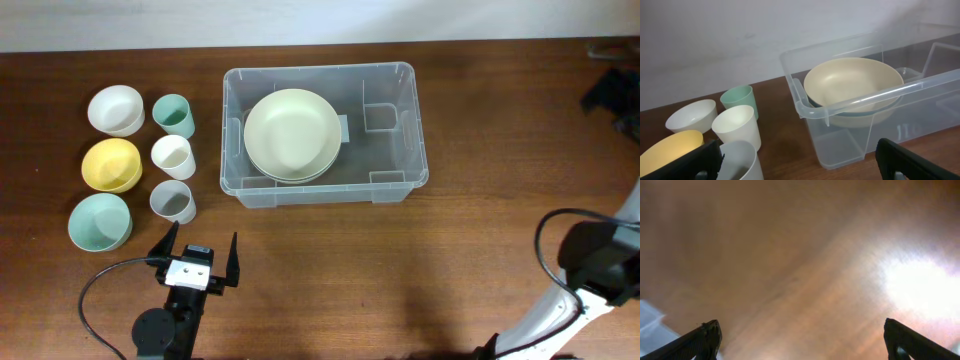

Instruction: Pack container

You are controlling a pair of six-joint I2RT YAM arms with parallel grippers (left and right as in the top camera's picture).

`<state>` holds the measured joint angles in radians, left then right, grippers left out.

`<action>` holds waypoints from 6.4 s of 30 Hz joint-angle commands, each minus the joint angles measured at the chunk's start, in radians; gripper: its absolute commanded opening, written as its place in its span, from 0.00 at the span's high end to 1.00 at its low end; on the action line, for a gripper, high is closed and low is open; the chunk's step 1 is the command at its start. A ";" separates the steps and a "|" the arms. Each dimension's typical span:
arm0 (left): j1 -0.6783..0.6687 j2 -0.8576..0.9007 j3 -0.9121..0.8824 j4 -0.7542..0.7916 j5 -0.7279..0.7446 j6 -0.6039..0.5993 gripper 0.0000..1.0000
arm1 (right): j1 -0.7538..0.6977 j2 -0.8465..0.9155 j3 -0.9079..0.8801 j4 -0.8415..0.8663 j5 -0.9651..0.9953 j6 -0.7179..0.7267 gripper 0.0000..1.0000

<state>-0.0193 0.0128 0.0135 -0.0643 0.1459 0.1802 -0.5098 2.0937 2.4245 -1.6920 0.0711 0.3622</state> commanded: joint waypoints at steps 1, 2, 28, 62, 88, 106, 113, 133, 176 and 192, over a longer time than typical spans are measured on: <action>0.001 -0.008 -0.005 -0.004 -0.004 0.016 0.00 | -0.067 -0.006 -0.092 -0.005 0.018 -0.006 0.01; 0.001 -0.008 -0.005 -0.004 -0.004 0.016 0.00 | -0.082 -0.006 -0.122 0.000 0.019 -0.002 0.01; 0.001 -0.008 -0.005 -0.004 -0.004 0.016 0.00 | -0.145 -0.006 -0.463 0.328 0.019 0.012 0.01; 0.016 0.047 0.072 0.277 -0.076 0.141 0.00 | -0.145 -0.006 -0.463 0.328 0.019 0.012 0.01; 0.318 1.124 0.982 -0.275 -0.377 -0.301 0.00 | -0.145 -0.006 -0.463 0.328 0.019 0.012 0.01; 0.487 1.310 0.990 -0.397 -0.232 -0.544 0.00 | -0.145 -0.006 -0.463 0.328 0.019 0.012 0.01; 0.537 1.363 0.990 -0.500 -0.352 -0.741 0.00 | -0.145 -0.006 -0.463 0.328 0.019 0.012 0.01; 0.547 1.456 0.991 -0.563 -0.311 -0.863 0.00 | -0.145 -0.006 -0.463 0.328 0.019 0.012 0.01; 0.653 1.728 0.990 -0.627 -0.269 -1.120 0.00 | -0.145 -0.006 -0.463 0.328 0.019 0.012 0.01; 0.653 1.755 0.990 -0.591 -0.268 -1.119 0.00 | -0.145 -0.006 -0.463 0.328 0.019 0.012 0.01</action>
<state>0.6289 1.7569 0.9936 -0.6601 -0.1272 -0.9249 -0.6537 2.0937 1.9648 -1.3636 0.0818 0.3664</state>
